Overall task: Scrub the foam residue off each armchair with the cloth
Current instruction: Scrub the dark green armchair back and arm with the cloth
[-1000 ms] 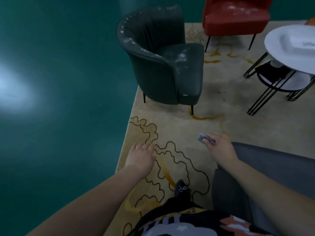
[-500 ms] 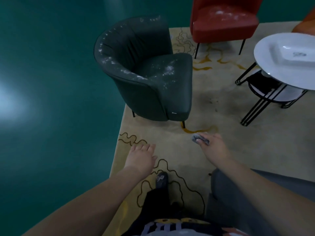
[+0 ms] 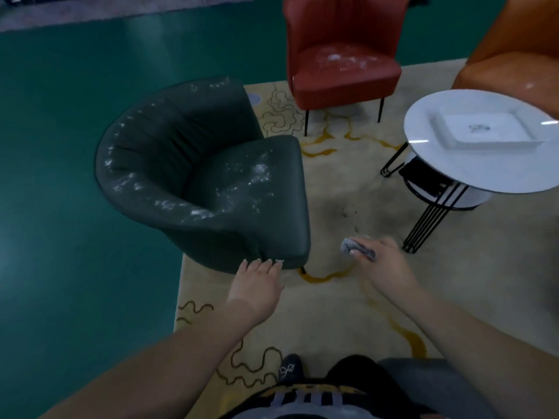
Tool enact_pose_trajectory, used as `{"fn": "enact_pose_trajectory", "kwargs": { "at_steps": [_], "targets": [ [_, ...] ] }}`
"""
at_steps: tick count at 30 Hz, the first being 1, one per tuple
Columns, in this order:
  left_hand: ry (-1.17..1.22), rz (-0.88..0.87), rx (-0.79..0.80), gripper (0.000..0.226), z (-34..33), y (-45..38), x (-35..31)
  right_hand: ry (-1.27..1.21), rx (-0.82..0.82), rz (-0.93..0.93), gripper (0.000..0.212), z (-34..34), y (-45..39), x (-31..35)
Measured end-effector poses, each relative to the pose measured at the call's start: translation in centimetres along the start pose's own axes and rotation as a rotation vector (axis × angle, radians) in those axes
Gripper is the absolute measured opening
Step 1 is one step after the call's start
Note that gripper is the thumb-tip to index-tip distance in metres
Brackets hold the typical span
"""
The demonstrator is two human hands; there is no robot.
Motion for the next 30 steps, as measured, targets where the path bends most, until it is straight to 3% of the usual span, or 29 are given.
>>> {"fn": "enact_pose_trajectory", "kwargs": {
  "at_steps": [10, 18, 30],
  "targets": [
    [-0.006, -0.027, 0.007, 0.058, 6.3, -14.4, -3.0, 0.007, -0.016, -0.01, 0.037, 7.5, -13.4, -2.2],
    [0.139, 0.173, 0.045, 0.058, 9.5, -22.6, -3.0, 0.018, 0.098, 0.043, 0.034, 12.5, -25.8, -4.8],
    [0.303, 0.46, 0.078, 0.059, 9.1, -28.4, 2.9, 0.023, 0.334, 0.203, 0.034, 7.3, -40.6, 2.2]
  ]
}}
Point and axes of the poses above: each hand's wrist, its own y-axis away from the middle knuckle, its own z-axis out of the back of the hand, x = y × z, the point moved 6 cm from there along -y, towards the middle knuckle, and after that the axes turned 8 degrees about -y, right-handed, at the moved point
